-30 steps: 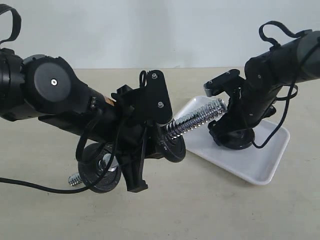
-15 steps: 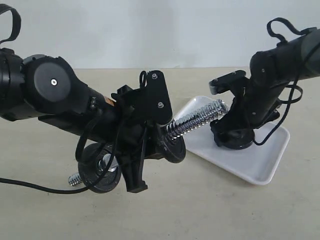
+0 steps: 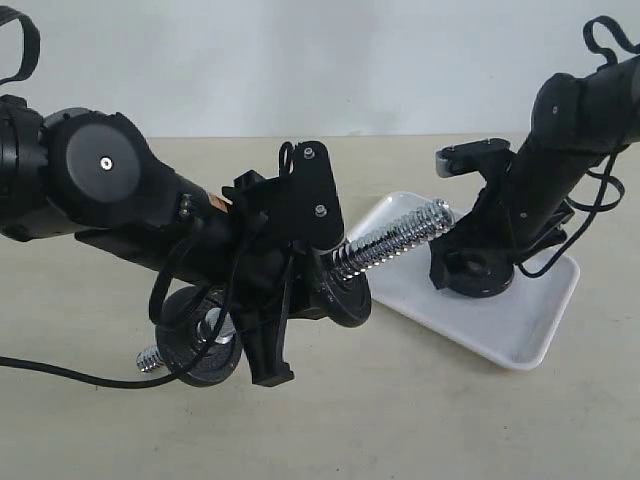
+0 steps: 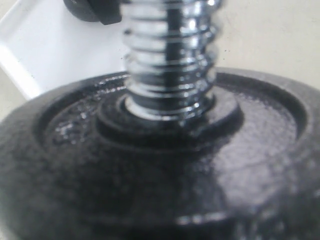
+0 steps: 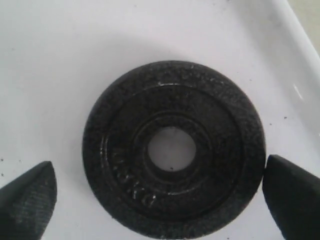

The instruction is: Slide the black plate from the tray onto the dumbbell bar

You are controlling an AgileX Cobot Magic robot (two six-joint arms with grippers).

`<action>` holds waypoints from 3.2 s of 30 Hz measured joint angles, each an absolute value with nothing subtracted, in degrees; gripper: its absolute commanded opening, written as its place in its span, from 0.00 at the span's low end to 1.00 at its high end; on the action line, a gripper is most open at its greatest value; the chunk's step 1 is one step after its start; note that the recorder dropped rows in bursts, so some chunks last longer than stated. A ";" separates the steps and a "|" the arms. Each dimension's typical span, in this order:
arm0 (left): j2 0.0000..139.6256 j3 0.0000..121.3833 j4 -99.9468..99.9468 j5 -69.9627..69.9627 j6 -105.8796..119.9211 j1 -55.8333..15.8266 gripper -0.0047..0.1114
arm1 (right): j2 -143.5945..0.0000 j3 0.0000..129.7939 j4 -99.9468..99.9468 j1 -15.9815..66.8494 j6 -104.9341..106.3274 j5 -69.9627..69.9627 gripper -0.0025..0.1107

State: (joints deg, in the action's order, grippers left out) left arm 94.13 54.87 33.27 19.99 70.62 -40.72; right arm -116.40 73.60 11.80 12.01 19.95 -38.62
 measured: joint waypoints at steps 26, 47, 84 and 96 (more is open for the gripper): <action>94.13 54.87 33.17 19.99 70.62 -40.72 0.08 | -117.65 74.26 12.48 12.01 8.02 -34.99 0.95; 93.91 54.87 33.17 20.12 70.62 -40.72 0.08 | -118.80 75.13 6.33 12.01 -0.30 -35.25 0.95; 93.91 54.87 33.06 20.37 70.62 -40.72 0.08 | -118.83 75.38 8.00 12.57 -1.72 -37.90 0.95; 93.91 54.87 33.06 20.37 70.62 -40.72 0.08 | -118.83 75.38 8.87 12.57 -1.94 -37.05 0.95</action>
